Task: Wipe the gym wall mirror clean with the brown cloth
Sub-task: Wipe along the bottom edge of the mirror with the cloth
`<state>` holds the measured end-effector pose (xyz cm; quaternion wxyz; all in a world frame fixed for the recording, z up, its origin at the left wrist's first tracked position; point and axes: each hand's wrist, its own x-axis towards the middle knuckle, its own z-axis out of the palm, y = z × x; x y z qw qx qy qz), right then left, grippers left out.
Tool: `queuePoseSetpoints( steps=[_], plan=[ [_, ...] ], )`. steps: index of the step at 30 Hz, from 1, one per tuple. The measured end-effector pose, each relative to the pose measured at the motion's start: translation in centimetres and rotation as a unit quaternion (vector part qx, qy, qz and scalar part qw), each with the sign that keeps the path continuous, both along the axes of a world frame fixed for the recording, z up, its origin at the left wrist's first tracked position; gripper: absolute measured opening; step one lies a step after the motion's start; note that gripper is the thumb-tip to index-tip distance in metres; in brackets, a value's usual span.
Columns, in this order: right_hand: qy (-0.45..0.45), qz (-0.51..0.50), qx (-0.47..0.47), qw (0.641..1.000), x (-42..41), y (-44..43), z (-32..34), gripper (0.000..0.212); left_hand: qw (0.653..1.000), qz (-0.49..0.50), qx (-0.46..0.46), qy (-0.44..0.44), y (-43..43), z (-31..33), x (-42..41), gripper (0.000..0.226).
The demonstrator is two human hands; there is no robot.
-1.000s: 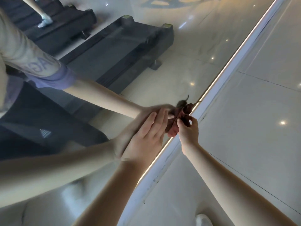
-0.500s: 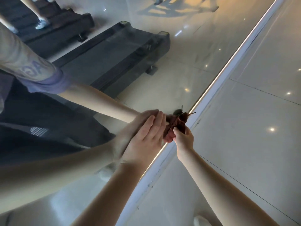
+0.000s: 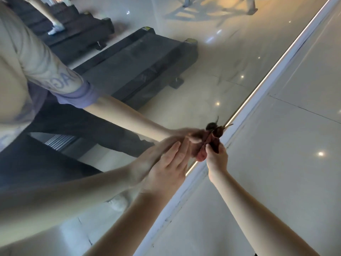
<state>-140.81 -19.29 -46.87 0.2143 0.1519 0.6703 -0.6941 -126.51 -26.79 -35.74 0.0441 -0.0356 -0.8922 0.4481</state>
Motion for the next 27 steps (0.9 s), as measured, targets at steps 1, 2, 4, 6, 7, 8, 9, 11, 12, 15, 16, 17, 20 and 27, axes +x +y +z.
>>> queuePoseSetpoints(
  steps=[1, 2, 4, 6, 7, 8, 9, 11, 12, 15, 16, 17, 20, 27],
  plan=[
    [0.005, 0.004, 0.006, 1.000, -0.6, 0.0, -0.5, 0.025, 1.000, 0.000, -0.016, 0.001, -0.1, 0.0, -0.3, 0.072],
    [-0.003, 0.012, 0.013, 1.000, -0.8, 0.0, -1.0, 0.027, 1.000, 0.001, -0.027, -0.005, -0.1, -0.1, -0.4, 0.078],
    [-0.038, 0.022, 0.019, 0.999, -0.6, 0.1, -2.1, 0.022, 0.999, -0.009, -0.041, -0.018, 0.1, -0.4, -0.8, 0.074],
    [-0.084, 0.027, -0.011, 0.996, -0.7, 0.1, -2.6, 0.017, 0.999, -0.012, -0.042, -0.031, 0.1, -0.8, -1.1, 0.067],
    [-0.104, 0.032, -0.033, 0.993, -1.0, 0.1, -2.3, 0.019, 0.999, -0.013, -0.040, -0.028, 0.3, -0.9, -1.3, 0.065],
    [-0.117, 0.039, -0.045, 0.991, -1.5, 0.1, -1.9, 0.019, 0.999, -0.015, -0.042, -0.020, 0.3, -0.9, -1.5, 0.063],
    [-0.114, 0.048, -0.047, 0.991, -2.0, 0.2, -1.3, 0.018, 0.999, -0.017, -0.036, -0.007, 0.4, -0.9, -1.7, 0.065],
    [-0.065, 0.049, -0.036, 0.996, -3.3, 0.5, -0.1, 0.021, 0.999, -0.020, -0.025, 0.017, 0.5, -0.9, -2.3, 0.076],
    [-0.019, 0.044, -0.022, 0.999, -3.9, 0.7, 0.4, 0.024, 0.999, -0.023, -0.022, 0.022, 0.6, -0.8, -2.6, 0.078],
    [0.098, 0.036, 0.031, 0.994, -5.1, 1.1, 0.5, 0.027, 0.998, -0.036, 0.009, 0.042, 0.7, -1.2, -3.6, 0.068],
    [0.095, 0.036, 0.042, 0.994, -5.0, 1.0, -0.2, 0.027, 0.998, -0.041, 0.022, 0.043, 0.7, -1.4, -4.0, 0.062],
    [0.070, 0.037, 0.046, 0.996, -4.7, 0.8, -0.8, 0.027, 0.997, -0.049, 0.035, 0.051, 0.8, -1.6, -4.3, 0.058],
    [-0.049, 0.052, 0.024, 0.997, -4.1, 0.4, -2.8, 0.026, 0.995, -0.045, 0.055, 0.066, 0.9, -1.9, -5.1, 0.064],
    [0.082, 0.045, -0.035, 0.995, -7.2, 1.7, 1.8, 0.018, 0.992, -0.053, 0.072, 0.088, 1.4, -0.8, -7.1, 0.080]
  ],
)
